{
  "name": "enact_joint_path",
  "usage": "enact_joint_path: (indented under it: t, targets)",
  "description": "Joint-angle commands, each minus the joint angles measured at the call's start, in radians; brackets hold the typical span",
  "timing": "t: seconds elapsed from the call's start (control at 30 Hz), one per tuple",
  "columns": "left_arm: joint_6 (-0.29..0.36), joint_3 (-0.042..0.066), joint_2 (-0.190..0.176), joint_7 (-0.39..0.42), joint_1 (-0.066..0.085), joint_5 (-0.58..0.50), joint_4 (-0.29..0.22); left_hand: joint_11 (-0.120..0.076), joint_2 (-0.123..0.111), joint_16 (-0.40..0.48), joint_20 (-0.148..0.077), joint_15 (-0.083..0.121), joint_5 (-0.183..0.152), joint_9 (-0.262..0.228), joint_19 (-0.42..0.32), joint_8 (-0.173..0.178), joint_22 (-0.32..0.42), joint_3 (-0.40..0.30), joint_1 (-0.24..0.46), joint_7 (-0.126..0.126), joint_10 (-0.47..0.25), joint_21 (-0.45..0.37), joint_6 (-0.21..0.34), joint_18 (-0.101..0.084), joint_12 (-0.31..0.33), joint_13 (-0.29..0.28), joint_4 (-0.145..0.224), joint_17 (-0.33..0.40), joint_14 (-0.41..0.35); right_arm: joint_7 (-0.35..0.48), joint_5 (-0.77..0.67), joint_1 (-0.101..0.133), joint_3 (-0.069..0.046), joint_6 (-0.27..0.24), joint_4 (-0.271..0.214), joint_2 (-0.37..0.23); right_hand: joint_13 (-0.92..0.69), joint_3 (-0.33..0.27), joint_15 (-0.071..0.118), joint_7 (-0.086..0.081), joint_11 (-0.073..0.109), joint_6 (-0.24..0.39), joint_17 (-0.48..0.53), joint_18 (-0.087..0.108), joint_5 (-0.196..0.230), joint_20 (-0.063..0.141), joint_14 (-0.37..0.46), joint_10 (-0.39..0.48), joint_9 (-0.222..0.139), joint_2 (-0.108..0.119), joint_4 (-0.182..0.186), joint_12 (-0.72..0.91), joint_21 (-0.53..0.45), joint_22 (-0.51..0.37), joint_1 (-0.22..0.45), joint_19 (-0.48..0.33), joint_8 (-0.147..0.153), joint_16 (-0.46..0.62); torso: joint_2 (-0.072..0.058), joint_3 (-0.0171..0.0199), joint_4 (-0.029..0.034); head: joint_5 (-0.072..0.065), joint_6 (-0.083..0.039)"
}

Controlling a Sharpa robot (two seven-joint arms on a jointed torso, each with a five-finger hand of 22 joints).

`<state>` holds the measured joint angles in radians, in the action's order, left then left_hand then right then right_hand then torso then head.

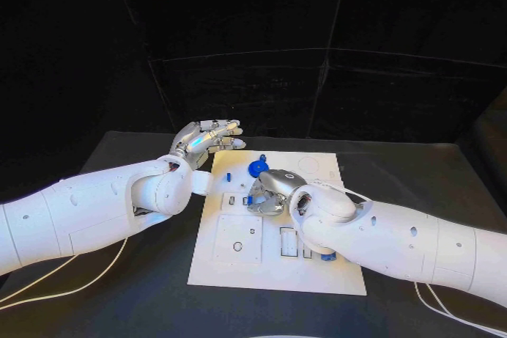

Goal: Assemble the parts on the task board

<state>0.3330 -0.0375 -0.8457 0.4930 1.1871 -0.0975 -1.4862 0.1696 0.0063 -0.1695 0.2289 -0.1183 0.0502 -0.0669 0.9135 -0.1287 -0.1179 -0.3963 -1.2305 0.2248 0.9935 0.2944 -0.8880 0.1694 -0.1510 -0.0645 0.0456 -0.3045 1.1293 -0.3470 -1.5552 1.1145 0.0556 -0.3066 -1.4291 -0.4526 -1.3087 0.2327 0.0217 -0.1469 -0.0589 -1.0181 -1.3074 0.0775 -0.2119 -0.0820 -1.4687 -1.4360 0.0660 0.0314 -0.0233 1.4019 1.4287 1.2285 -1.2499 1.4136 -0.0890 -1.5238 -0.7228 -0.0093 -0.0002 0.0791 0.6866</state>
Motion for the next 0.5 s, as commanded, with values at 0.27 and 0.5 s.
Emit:
enact_joint_path:
  t: [0.27, 0.5]
  targets:
    - [-0.014, 0.000, 0.002, 0.008, 0.002, 0.003, 0.002, 0.002, 0.001, 0.004, -0.001, 0.002, 0.002, 0.000, -0.001, -0.005, 0.001, -0.006, 0.012, 0.005, 0.005, -0.003, -0.003, 0.013, -0.005, 0.001, -0.001, -0.001, 0.000, -0.016, -0.004, -0.002, 0.003, -0.011, 0.006, 0.002, -0.059, -0.020, -0.010, -0.004, -0.006, 0.024, -0.140, -0.010, 0.008, -0.012, -0.076, 0.014, 0.001, 0.032, 0.025, -0.008, -0.006, -0.003, 0.023, -0.004, 0.011, 0.007, 0.000, 0.0003, -0.0010, -0.001, 0.001]
    - [-0.015, 0.000, 0.002, 0.008, 0.002, 0.003, 0.002, 0.002, 0.000, 0.005, -0.001, 0.002, 0.002, 0.001, -0.001, -0.005, 0.001, -0.009, 0.014, 0.004, 0.005, -0.003, -0.003, 0.013, -0.005, 0.001, 0.000, -0.002, 0.000, -0.017, -0.004, -0.002, 0.003, -0.027, 0.003, 0.002, -0.038, -0.051, -0.015, -0.012, -0.012, 0.068, -0.137, -0.009, 0.016, -0.016, -0.075, 0.032, -0.002, 0.047, 0.042, -0.027, -0.010, -0.008, 0.037, -0.007, 0.024, 0.009, 0.000, 0.0004, -0.0003, -0.001, 0.002]
